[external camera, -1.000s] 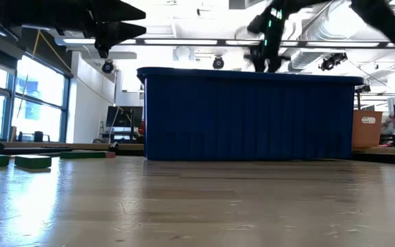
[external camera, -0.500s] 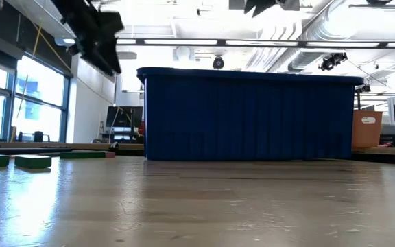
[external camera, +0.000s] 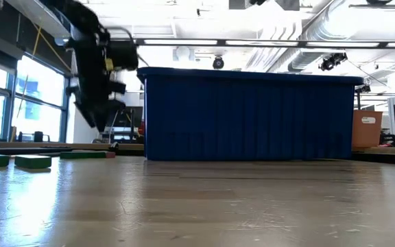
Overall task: Sort blocks
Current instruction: Put the pink block into the blue bin with the other pink block
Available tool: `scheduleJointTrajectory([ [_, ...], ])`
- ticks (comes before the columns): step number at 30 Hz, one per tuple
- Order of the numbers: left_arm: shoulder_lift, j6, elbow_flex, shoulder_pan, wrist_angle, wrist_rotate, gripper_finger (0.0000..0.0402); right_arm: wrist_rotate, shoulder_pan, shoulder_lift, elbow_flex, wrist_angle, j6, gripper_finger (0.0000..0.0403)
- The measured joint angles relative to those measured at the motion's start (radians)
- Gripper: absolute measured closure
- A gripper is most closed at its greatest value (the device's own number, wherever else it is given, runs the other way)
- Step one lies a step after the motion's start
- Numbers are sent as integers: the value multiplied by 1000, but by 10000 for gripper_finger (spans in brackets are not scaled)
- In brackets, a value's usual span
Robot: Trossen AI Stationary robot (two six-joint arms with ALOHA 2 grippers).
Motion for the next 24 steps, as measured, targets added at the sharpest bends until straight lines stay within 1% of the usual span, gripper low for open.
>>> scheduleJointTrajectory([
  [2, 30, 5, -18, 35, 27, 1, 242, 36, 16, 0, 0, -31, 32, 195],
  [4, 51, 24, -40, 67, 76, -8, 254, 60, 28, 0, 0, -26, 48, 195],
  [12, 73, 80, -119, 155, 351, 32, 317, 64, 40, -4, 0, -27, 61, 195],
  [16, 73, 107, -159, 196, 465, 124, 357, 65, 40, -4, 0, -27, 62, 195],
  [20, 73, 107, -201, 217, 516, 173, 393, 65, 40, -4, 0, -27, 62, 195],
  [24, 70, 132, -242, 214, 569, 175, 396, 65, 40, -5, 0, -27, 62, 195],
])
